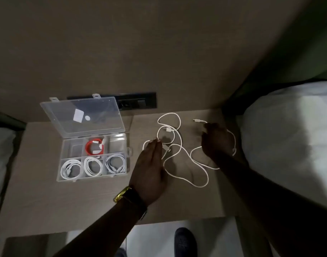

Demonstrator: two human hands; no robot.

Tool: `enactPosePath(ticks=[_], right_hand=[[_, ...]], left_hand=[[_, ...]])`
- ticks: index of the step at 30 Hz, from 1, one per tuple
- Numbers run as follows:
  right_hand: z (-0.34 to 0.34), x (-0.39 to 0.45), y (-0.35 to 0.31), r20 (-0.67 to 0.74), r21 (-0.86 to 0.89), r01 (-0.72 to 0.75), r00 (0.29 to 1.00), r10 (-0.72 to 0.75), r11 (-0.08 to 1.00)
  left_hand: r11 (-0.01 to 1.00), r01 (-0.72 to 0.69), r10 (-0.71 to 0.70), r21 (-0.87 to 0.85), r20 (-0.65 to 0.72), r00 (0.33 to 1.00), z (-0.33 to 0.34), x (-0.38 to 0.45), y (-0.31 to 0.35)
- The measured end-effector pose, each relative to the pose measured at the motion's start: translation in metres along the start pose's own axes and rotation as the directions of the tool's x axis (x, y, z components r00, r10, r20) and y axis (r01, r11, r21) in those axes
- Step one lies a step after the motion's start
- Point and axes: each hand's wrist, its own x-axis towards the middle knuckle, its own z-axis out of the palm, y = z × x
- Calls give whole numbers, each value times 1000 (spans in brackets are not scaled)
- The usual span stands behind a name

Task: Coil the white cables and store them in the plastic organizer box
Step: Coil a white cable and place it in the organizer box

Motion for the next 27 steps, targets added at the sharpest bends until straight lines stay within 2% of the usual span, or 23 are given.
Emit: enactPosePath(ticks=[4, 6, 10, 12, 15, 17, 19, 22, 24, 25, 26, 27], right_hand=[[16, 32, 0, 20, -27, -161, 987, 161, 987], [23, 38, -3, 30, -26, -161, 986, 162, 987], [6, 26, -11, 0, 107, 3, 1000, -3, 994], [-12, 8, -20, -60, 177, 158, 987, -150, 971], [-41, -16, -39, -84, 245, 384, 923, -376, 890], [-55, -21, -50, -57, 323, 479, 871, -488, 816], [-61, -23, -58, -36, 387, 498, 849, -527, 776], [-56, -28, -64, -31, 443, 486, 848, -529, 753], [-46, -33, -66, 6, 562, 371, 892, -452, 739], [-42, -35, -66, 24, 634, 295, 917, -399, 715], [-38, -37, -67, 29, 705, 235, 933, -359, 669], [-37, -39, -70, 33, 771, 192, 940, -340, 607]], left_hand=[[999, 27, -27, -47, 2, 1000, 14, 3, -3], [998, 12, -12, -63, -3, 1000, 19, 5, -6], [989, 27, -34, -144, -48, 998, 16, 17, -9], [966, 59, -92, -251, -119, 989, 8, 26, -5], [930, 42, -113, -365, -177, 978, -7, 41, 3], [915, 26, -86, -403, -132, 987, -12, 47, 9], [883, 67, -117, -464, -80, 990, -20, 48, 14], [819, 267, -308, -509, 4, 952, -36, 51, 13], [683, 465, -425, -563, 212, 880, -49, 50, 10], [570, 566, -438, -596, 361, 823, -55, 46, 10], [413, 656, -417, -632, 509, 753, -61, 41, 10], [212, 715, -341, -666, 635, 693, -68, 34, 10]])
